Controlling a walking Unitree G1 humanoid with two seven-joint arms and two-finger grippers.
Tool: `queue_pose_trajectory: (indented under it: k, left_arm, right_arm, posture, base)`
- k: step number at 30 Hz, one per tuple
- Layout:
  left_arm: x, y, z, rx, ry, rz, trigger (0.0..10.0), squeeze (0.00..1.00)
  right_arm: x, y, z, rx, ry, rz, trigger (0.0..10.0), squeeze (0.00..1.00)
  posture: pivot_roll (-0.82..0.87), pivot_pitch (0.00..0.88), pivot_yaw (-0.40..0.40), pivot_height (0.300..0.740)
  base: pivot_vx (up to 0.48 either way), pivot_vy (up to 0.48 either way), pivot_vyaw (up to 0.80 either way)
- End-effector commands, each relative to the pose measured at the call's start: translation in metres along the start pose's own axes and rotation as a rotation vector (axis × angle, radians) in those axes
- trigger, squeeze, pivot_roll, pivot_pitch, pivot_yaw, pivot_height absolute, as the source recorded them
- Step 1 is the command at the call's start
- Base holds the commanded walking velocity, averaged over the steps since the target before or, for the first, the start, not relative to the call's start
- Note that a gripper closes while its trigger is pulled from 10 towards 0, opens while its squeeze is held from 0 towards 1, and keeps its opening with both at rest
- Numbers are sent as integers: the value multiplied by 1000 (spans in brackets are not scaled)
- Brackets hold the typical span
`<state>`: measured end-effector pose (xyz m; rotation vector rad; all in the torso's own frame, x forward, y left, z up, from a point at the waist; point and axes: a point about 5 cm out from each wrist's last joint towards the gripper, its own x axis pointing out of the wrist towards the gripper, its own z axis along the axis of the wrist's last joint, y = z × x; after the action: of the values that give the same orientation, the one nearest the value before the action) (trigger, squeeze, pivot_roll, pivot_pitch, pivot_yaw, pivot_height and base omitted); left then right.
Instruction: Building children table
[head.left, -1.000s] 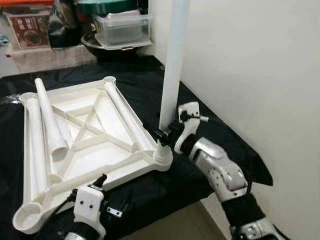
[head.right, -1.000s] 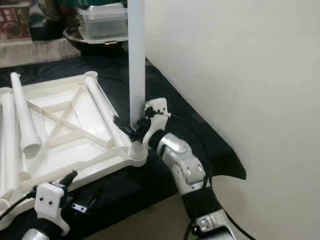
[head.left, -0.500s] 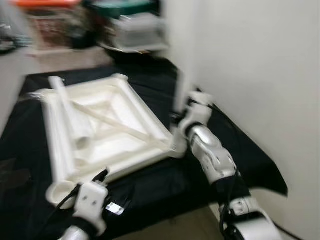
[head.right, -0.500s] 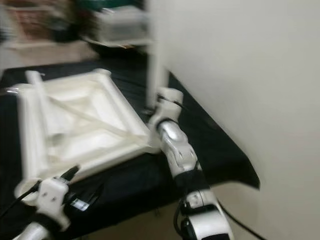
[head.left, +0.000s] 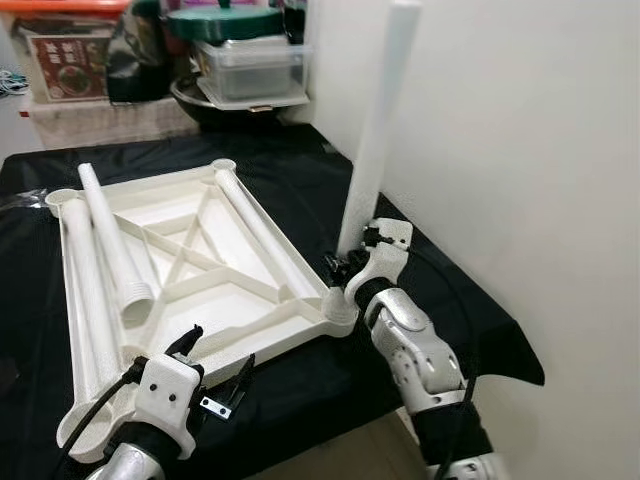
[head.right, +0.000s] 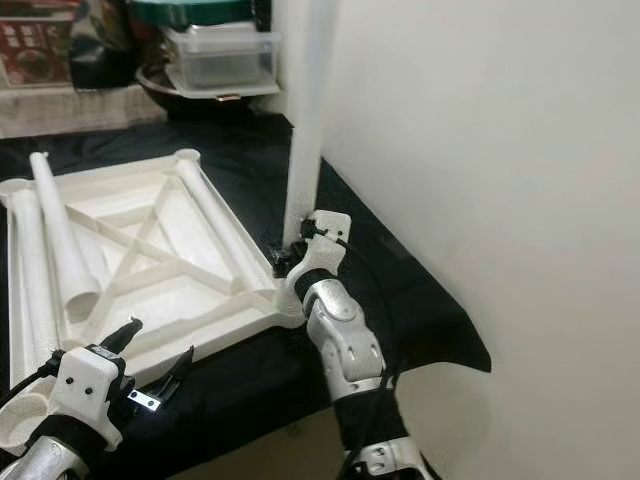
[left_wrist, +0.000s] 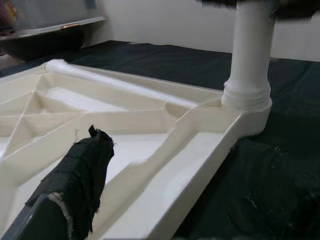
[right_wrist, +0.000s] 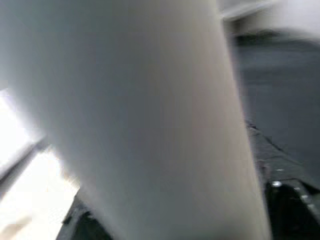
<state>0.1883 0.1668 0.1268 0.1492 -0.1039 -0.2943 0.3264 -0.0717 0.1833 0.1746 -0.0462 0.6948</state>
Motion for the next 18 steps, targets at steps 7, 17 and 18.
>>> queue_pose_trajectory:
  k: [7, 17, 18]
  left_arm:
    - [-4, 8, 0, 42, 22, -9, 10000, 0]
    - [-5, 5, 1, 57, 21, -14, 10000, 0]
    - [-5, 5, 1, 57, 21, -14, 10000, 0]
  right_arm:
    - [-5, 31, 18, -113, 41, 551, 10000, 0]
    - [-3, -67, -31, -5, 235, -658, 0, 0]
    - [-3, -67, -31, -5, 235, -658, 0, 0]
  posture:
    - [150, 0, -74, 740]
    - [154, 0, -71, 740]
    - [154, 0, -71, 740]
  base:
    - [0, 0, 0]
    - [0, 0, 0]
    - [0, 0, 0]
